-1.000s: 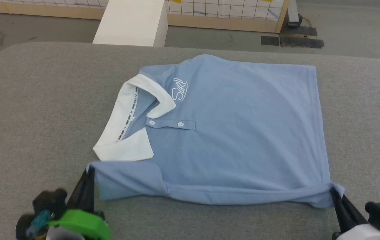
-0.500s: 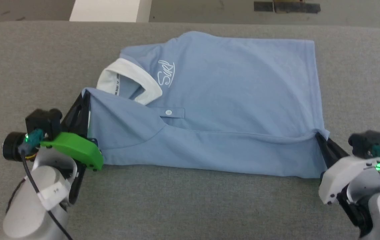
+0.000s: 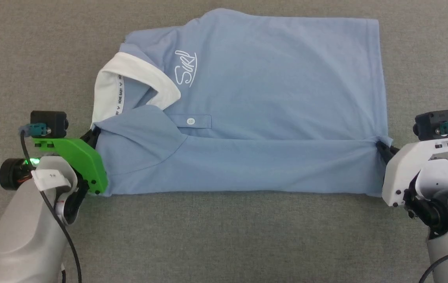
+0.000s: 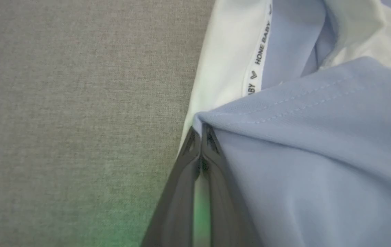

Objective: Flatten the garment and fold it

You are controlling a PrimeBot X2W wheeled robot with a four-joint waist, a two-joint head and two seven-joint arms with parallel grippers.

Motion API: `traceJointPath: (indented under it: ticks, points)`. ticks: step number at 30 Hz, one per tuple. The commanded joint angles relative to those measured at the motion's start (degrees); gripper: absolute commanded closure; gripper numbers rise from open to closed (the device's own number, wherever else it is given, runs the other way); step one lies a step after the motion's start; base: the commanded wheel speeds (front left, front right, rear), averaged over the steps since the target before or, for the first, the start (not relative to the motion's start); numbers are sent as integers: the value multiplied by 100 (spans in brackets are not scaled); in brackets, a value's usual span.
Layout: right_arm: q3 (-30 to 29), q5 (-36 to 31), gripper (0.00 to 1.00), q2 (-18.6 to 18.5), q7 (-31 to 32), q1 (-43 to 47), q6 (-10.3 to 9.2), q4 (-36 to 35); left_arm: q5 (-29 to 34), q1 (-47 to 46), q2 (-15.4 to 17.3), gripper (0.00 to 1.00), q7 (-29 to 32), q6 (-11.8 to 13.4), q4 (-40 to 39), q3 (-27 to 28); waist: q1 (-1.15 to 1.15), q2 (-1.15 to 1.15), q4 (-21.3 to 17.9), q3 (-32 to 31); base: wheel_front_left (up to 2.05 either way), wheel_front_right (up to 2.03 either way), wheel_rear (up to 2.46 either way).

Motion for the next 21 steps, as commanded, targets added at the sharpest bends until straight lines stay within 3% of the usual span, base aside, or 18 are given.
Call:
traceJointPath:
  ticks: [1,2,3,4,5,12,21]
  points:
    - [-41,40,100,63,166,95,-10,44,-53,120,-60,100,78,-3,142,-54,0,37,43,-120,0,0,0]
    - [-86,60,98,99,199,120,-10,-10,-45,122,-67,95,-28,41,119,-21,0,37,57,-172,0,0,0]
    - [-122,61,65,130,193,166,-10,-92,-17,143,-77,40,-201,105,85,17,0,37,71,-240,0,0,0]
    - [-139,58,35,153,152,211,-10,-168,12,174,-85,11,-354,143,52,37,0,37,79,-297,0,0,0]
    - [-158,69,0,188,70,281,-10,-255,44,227,-107,0,-567,202,4,70,0,37,90,-381,0,0,0]
    - [-358,47,0,406,-1124,920,-10,-804,373,854,-293,0,-2286,753,-586,315,0,37,177,-913,0,0,0]
    - [-435,-94,0,721,-3282,1841,-10,-964,313,2061,-585,0,-2471,1231,-1178,403,0,37,162,-1275,0,0,0]
